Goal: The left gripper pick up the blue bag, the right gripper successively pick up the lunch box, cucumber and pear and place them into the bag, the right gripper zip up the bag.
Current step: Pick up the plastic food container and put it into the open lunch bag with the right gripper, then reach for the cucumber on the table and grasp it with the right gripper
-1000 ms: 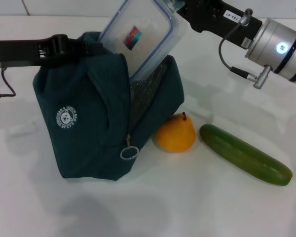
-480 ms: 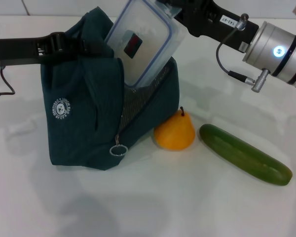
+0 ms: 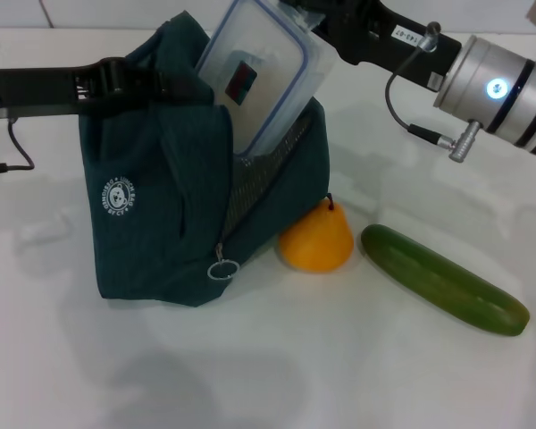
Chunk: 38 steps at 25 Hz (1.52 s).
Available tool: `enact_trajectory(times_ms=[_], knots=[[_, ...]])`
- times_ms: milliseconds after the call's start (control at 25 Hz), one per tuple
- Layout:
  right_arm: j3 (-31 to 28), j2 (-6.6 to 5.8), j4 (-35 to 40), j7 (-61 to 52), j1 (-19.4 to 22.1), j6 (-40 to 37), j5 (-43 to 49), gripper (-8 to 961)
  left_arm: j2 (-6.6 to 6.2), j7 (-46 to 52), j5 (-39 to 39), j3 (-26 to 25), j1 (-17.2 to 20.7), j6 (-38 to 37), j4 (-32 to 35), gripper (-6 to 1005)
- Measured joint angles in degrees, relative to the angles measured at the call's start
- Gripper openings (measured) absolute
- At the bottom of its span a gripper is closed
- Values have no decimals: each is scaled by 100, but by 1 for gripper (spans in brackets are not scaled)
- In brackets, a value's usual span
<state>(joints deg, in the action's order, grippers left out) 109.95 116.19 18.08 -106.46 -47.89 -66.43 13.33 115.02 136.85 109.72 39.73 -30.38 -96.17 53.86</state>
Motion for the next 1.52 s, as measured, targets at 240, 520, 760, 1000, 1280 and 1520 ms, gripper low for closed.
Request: enact_trajectory(times_ms=[240,520,760,1000,1280,1520], knots=[[-1,0,34,26,-85,-3,8,158,1,0,0,-19,-6,-4,0,67],[-8,0,46,125,-107,-53,-3,329,-22,0,1,-27,-20,-7,2,68],[-80,0,46,192,-61,-111,-25,334,-37,0,3,-35,7,-7,2,68],[-301,-58,2,494,214,-451,-10,339,-42,-26,1,-34,20,-7,2,67],[-434,-213,-55,1070,860,-788,95,419,-43,-304,-4,-114,74,64,-224,67],[-456,-467,-118,1716,1191,-1051,569,611,-42,-509,-5,-414,116,73,-497,67]])
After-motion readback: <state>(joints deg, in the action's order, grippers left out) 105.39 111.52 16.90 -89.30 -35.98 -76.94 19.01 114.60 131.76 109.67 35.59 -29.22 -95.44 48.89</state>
